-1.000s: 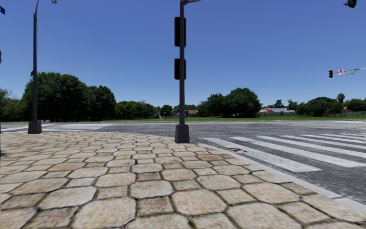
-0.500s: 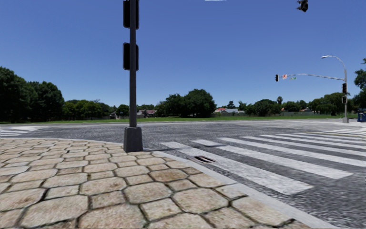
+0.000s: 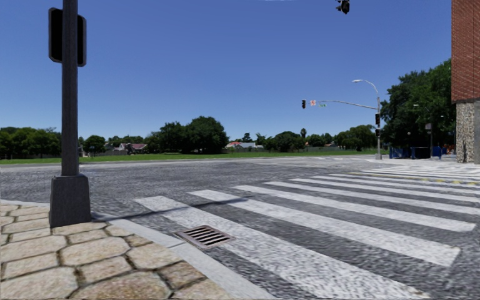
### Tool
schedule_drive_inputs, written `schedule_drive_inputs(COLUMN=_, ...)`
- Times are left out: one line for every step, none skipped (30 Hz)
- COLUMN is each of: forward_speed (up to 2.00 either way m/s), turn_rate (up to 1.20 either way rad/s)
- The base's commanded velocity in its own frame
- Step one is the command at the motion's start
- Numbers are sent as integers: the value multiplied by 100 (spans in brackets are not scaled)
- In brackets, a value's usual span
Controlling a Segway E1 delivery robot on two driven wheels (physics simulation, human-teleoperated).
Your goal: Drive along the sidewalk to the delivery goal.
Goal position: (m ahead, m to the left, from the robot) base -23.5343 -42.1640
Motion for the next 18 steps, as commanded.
schedule_drive_inputs(forward_speed=200, turn_rate=-58)
schedule_drive_inputs(forward_speed=200, turn_rate=-59)
schedule_drive_inputs(forward_speed=199, turn_rate=-59)
schedule_drive_inputs(forward_speed=199, turn_rate=-59)
schedule_drive_inputs(forward_speed=191, turn_rate=-59)
schedule_drive_inputs(forward_speed=183, turn_rate=-59)
schedule_drive_inputs(forward_speed=177, turn_rate=-59)
schedule_drive_inputs(forward_speed=177, turn_rate=-59)
schedule_drive_inputs(forward_speed=170, turn_rate=-59)
schedule_drive_inputs(forward_speed=166, turn_rate=-59)
schedule_drive_inputs(forward_speed=163, turn_rate=-59)
schedule_drive_inputs(forward_speed=163, turn_rate=-59)
schedule_drive_inputs(forward_speed=160, turn_rate=-59)
schedule_drive_inputs(forward_speed=157, turn_rate=-59)
schedule_drive_inputs(forward_speed=157, turn_rate=-59)
schedule_drive_inputs(forward_speed=157, turn_rate=-59)
schedule_drive_inputs(forward_speed=157, turn_rate=-59)
schedule_drive_inputs(forward_speed=157, turn_rate=-59)
